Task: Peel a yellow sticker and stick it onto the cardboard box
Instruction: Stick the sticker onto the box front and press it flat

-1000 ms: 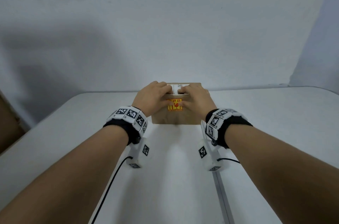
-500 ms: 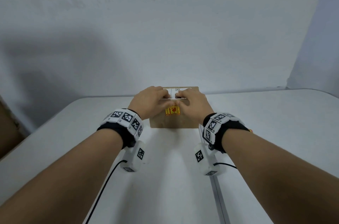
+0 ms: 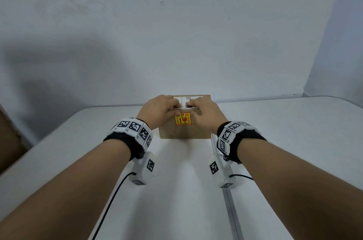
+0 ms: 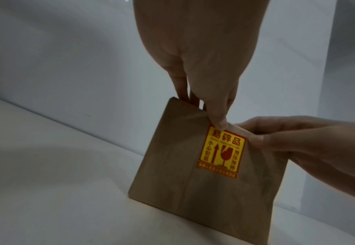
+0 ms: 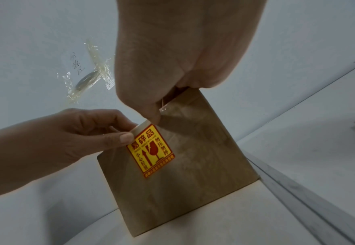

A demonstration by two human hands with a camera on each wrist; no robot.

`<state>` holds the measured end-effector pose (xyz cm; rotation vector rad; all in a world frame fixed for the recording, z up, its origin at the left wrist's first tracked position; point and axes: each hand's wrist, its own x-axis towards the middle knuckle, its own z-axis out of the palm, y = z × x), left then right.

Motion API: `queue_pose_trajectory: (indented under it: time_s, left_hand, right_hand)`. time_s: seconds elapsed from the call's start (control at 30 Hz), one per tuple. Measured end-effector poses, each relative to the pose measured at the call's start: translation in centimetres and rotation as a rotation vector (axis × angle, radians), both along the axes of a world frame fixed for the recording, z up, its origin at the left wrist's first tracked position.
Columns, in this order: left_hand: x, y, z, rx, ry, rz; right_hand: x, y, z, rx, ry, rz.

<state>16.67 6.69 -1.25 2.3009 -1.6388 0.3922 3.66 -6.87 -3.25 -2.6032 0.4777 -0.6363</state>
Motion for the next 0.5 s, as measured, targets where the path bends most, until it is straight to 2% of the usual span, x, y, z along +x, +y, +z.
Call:
queue_pose_trajectory:
  time_s: [0.13,0.3,0.5]
  left_hand:
    - [0.1,0.9,0.3,0.025,0.080,-0.036]
    - [0.0,1.7,0.6,0.069,0.197,0.030]
    - [-0.3,2.2,0.3,-0.047,0.406,0.082]
  right_hand:
    - [-0.3,0.3,0.3,0.007,0.009,0.008]
    - [-0.9,0.5,0.9,0.011,0.096,0.045]
    - [-2.2,0.3,1.8,0.209,0.000,0.045]
